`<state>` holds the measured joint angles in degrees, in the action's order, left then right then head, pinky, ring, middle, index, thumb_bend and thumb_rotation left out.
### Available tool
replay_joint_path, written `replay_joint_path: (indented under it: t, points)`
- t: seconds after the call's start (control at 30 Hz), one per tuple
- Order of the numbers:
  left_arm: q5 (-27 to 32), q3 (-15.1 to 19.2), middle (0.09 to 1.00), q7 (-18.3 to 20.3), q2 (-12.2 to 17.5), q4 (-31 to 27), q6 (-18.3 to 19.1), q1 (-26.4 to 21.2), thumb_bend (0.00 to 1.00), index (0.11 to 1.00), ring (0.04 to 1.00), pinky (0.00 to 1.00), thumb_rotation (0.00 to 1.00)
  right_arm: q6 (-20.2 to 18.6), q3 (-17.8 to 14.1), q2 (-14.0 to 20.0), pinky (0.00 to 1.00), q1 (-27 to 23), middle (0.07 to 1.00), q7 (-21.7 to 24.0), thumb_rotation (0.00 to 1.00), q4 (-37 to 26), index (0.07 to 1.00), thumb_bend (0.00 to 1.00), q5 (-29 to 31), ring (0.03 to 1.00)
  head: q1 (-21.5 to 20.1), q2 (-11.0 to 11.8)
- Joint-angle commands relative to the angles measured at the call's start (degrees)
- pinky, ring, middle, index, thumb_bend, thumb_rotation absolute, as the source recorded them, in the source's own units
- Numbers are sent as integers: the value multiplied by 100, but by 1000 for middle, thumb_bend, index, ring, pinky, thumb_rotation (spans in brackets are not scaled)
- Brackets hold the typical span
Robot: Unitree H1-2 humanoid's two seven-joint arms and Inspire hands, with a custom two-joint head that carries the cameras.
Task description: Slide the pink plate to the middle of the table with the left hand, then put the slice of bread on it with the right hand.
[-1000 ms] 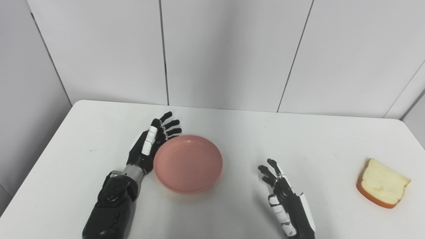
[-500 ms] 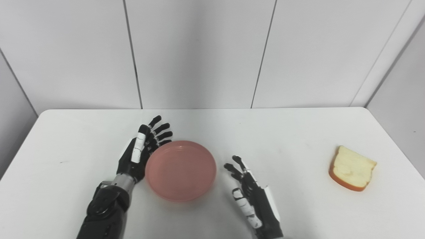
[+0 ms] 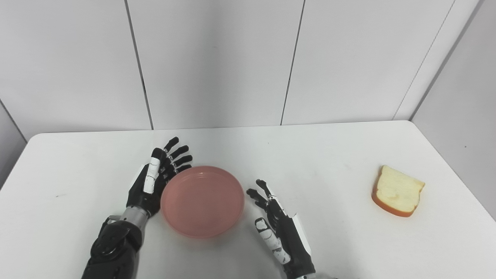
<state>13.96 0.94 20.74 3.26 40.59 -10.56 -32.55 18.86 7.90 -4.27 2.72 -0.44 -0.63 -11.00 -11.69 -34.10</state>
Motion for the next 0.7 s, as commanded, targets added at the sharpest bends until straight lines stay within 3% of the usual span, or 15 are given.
replay_joint_path:
  t: [0.0, 0.67]
  points:
    - [-88, -77, 866, 44, -52, 197, 179, 81, 836, 916, 812, 770, 911, 124, 39, -18, 910, -7, 844, -29, 902, 53, 930, 629, 20, 877, 16, -2]
    - [-301, -269, 840, -40, -180, 510, -223, 208, 904, 895, 798, 745, 885, -33, 7, 157, 906, 196, 835, 15, 878, -243, 920, 700, 63, 882, 95, 13]
